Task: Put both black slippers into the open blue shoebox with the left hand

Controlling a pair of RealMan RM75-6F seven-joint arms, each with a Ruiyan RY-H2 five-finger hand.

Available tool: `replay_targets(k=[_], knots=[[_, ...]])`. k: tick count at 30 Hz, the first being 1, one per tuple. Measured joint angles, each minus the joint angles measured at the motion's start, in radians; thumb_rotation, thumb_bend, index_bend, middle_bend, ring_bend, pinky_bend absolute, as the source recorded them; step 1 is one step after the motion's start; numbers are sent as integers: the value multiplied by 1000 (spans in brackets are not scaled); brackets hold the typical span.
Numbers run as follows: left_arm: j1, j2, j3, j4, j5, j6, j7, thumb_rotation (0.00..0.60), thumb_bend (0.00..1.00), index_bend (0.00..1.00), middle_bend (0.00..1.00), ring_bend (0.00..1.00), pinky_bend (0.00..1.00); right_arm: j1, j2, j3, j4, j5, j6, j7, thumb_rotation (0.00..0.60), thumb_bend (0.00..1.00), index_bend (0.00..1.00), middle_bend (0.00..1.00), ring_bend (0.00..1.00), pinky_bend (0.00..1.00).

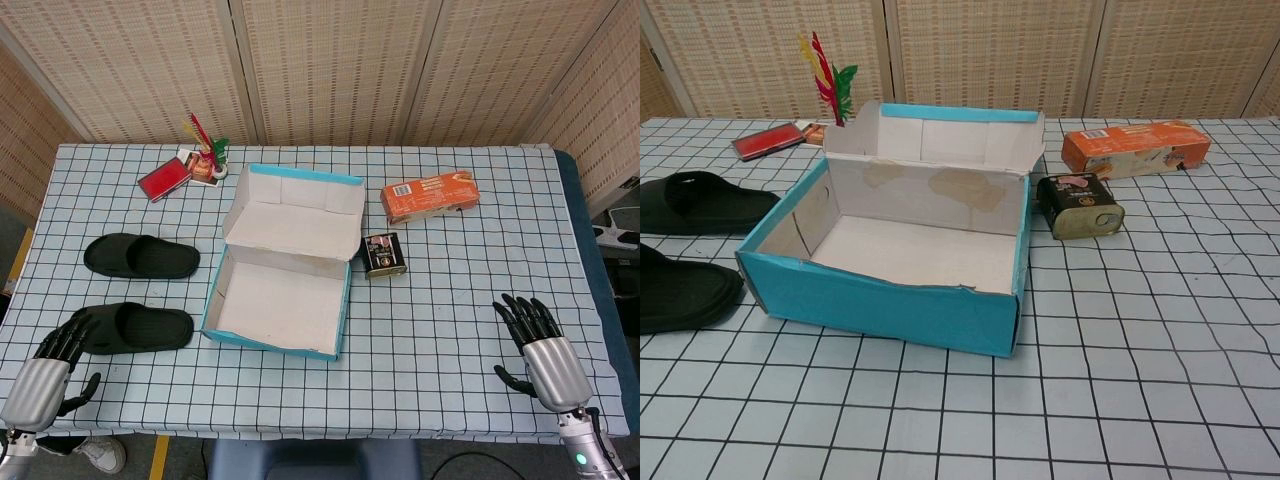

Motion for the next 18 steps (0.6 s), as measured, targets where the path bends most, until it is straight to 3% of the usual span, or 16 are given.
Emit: replay_targets(k=[7, 12, 18], knots=[[-27, -11, 3, 5, 16, -36, -38, 600, 393, 0, 0, 0, 128, -20, 22, 2, -4, -3, 29, 20, 600, 106, 0, 0, 0, 0], [-87, -11, -6, -15, -13, -166, -22, 600, 388, 0, 0, 0, 49, -19, 27, -4, -3, -11, 15, 4, 600, 106, 0, 0, 0, 0], [-192, -13, -58, -58, -143, -359, 124, 600, 367, 0, 0, 0, 24, -14, 36, -7, -6, -23, 9, 22, 600, 106, 0, 0, 0, 0]])
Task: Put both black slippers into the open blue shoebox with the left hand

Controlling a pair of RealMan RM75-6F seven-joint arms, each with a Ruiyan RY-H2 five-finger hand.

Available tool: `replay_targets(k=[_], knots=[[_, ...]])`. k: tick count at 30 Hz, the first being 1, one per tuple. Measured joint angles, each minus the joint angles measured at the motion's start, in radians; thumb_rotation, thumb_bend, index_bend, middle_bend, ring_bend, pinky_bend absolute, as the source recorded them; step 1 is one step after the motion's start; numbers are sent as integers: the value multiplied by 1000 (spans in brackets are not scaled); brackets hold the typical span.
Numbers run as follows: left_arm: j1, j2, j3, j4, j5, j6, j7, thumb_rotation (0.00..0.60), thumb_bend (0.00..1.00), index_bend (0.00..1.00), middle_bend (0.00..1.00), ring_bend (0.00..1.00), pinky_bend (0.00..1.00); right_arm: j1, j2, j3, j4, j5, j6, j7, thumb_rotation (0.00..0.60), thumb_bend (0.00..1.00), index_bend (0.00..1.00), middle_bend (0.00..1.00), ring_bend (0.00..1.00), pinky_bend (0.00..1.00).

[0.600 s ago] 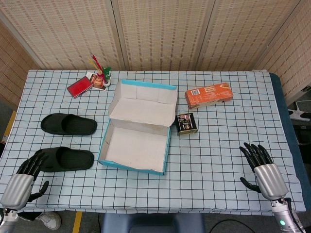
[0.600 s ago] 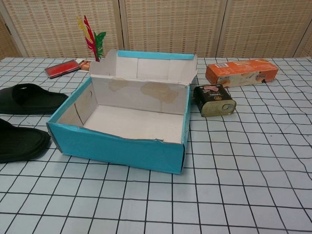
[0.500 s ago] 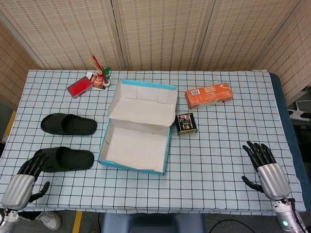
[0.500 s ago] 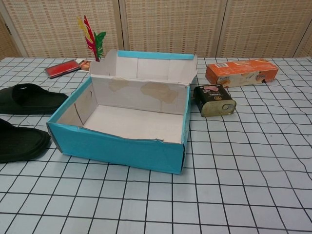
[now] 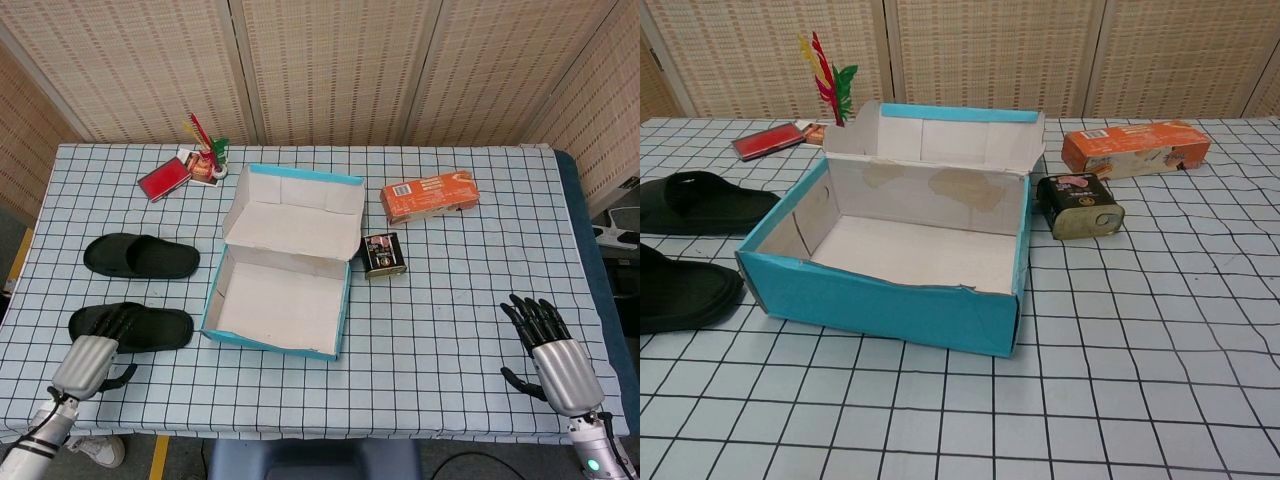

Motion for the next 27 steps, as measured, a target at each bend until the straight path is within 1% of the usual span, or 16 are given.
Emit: replay_targets(k=[2, 5, 8, 12, 17, 27], knots=[[-32, -7, -21, 0, -47, -41, 47, 600, 365, 0, 0, 0, 22, 0, -1, 2, 1, 6, -3, -9, 600, 106, 0, 0, 0, 0], [-58, -28, -44, 19, -96, -64, 111, 600, 367, 0, 0, 0, 6, 1, -3, 4, -1, 17, -18, -26, 600, 106, 0, 0, 0, 0], [-77, -51, -55, 43, -144, -94, 149, 600, 367, 0, 0, 0, 3, 1, -4, 7, -4, 21, -18, -33, 600, 106, 0, 0, 0, 0], [-101, -72, -57, 71, -185, -141, 173, 600, 374, 0, 0, 0, 1, -6, -4, 14, -9, 24, -3, -38, 600, 107, 0, 0, 0, 0], [-125, -81, -53, 72, -236, -185, 222, 600, 373, 0, 0, 0, 1, -9, 0, 16, -11, 23, 3, -28, 600, 105, 0, 0, 0, 0], [-157, -54, -37, 40, -372, -250, 311, 600, 373, 0, 0, 0, 3, -7, 2, 16, -7, 21, -6, -22, 600, 106, 0, 0, 0, 0]])
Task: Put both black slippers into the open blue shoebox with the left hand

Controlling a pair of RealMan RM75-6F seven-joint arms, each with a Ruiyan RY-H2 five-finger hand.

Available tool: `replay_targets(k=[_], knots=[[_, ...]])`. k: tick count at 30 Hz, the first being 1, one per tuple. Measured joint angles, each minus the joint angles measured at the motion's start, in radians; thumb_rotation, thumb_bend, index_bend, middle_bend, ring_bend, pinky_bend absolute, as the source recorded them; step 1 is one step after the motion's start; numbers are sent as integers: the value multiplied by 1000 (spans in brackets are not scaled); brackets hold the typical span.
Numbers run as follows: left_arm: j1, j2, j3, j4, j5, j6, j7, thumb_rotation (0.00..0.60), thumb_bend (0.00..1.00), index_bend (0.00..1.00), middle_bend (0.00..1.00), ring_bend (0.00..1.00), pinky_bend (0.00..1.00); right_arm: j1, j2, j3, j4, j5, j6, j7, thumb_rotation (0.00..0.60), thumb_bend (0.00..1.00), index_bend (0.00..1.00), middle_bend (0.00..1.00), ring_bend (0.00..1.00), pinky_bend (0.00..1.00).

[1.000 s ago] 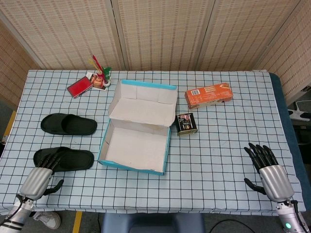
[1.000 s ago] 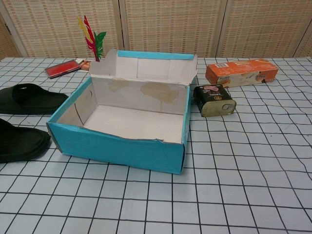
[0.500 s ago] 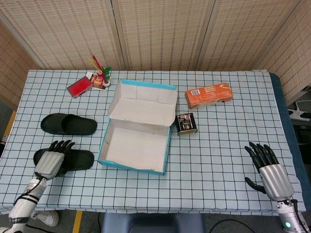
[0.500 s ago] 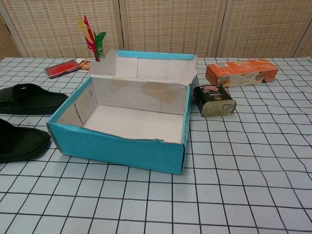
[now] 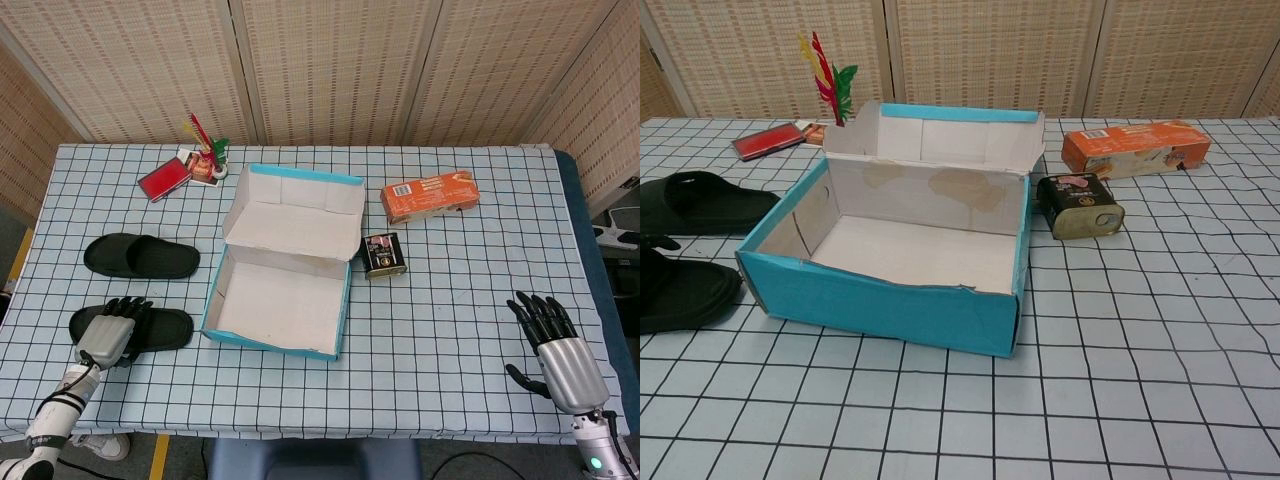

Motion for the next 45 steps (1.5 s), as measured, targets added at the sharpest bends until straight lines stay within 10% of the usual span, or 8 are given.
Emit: replay_targets(k=[16, 26, 34, 45], knots=[[-19, 11, 28, 25, -48, -32, -19, 600, 375, 0, 0, 0, 16, -1, 5, -4, -8, -6, -5, 4, 600, 106, 0, 0, 0, 0], [-33, -35, 52, 108, -70, -58, -15, 600, 416, 0, 0, 7, 206, -1, 3, -4, -12, -4, -12, -6, 600, 105, 0, 0, 0, 0], [-31, -74, 64, 172, -69, -56, -10, 600, 483, 0, 14, 166, 315, -2, 6, -7, -18, -8, -12, -8, 600, 105, 0, 0, 0, 0], [-8, -105, 57, 206, -8, 47, -28, 600, 547, 217, 321, 422, 524, -2, 7, -8, -20, -11, -14, -9, 600, 106, 0, 0, 0, 0]])
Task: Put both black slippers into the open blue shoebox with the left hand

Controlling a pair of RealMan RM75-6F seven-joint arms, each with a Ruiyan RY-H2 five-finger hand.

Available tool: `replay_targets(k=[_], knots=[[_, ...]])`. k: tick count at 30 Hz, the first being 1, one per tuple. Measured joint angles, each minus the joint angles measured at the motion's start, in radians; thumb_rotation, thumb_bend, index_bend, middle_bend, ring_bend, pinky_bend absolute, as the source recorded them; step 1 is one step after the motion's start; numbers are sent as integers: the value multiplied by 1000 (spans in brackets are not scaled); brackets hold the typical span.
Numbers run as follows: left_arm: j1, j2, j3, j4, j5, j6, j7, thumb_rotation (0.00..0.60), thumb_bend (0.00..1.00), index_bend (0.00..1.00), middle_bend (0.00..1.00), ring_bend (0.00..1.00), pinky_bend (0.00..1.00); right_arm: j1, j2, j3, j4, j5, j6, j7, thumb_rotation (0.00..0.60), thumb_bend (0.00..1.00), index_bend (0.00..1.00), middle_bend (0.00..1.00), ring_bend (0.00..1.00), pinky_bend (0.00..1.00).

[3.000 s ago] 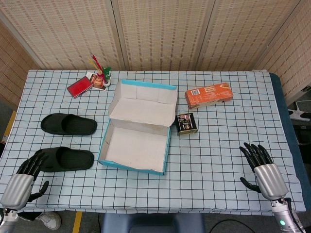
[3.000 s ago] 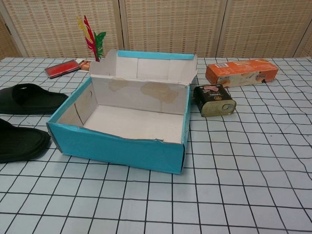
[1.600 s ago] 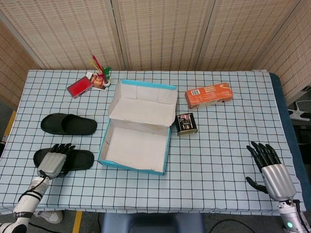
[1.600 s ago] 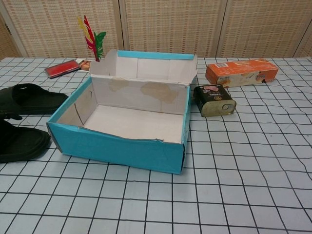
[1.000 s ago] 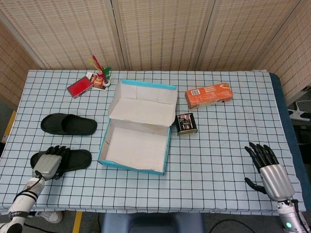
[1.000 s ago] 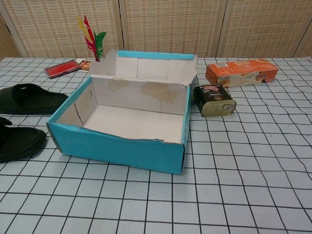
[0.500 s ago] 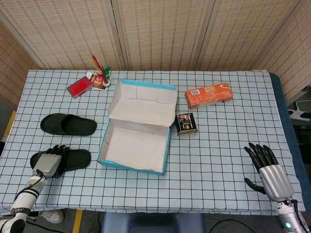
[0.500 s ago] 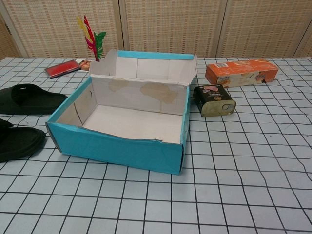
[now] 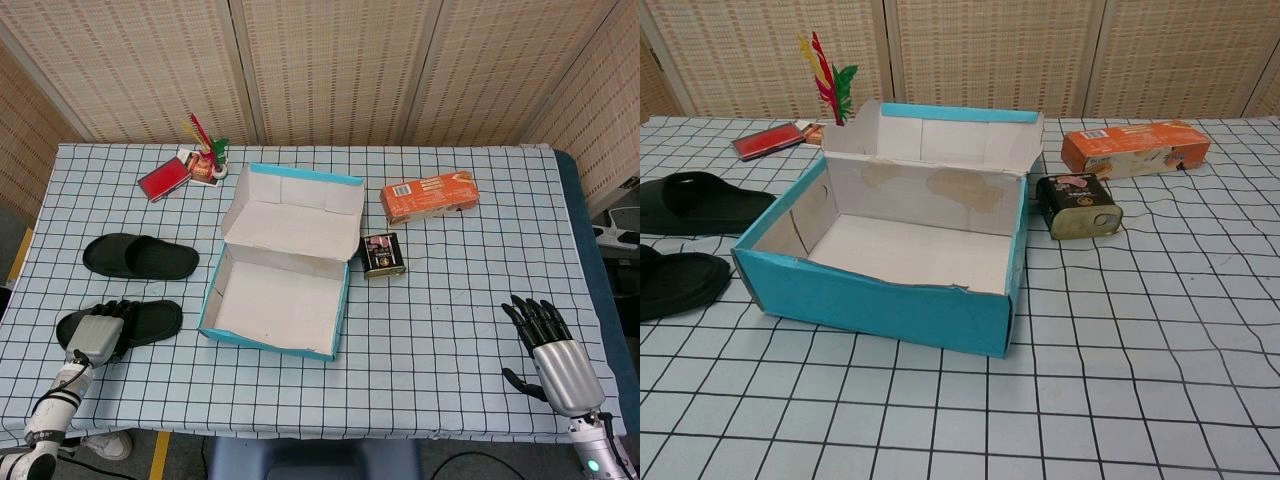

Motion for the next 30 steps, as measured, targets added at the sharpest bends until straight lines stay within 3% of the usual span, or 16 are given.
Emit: replay_targets(k=[19, 25, 30], knots=[[46, 33, -11, -33, 133, 185, 28, 600, 560, 277, 370, 465, 562, 2, -1, -2, -1, -5, -6, -2, 600, 106, 0, 0, 0, 0], [29, 88, -58, -108, 171, 246, 67, 600, 560, 282, 371, 465, 561, 1, -1, -3, -2, -9, -3, -3, 600, 105, 0, 0, 0, 0], [-20, 154, -126, -211, 166, 250, 124, 600, 559, 284, 371, 465, 560, 3, -2, -4, -3, -8, -9, -6, 600, 106, 0, 0, 0, 0]])
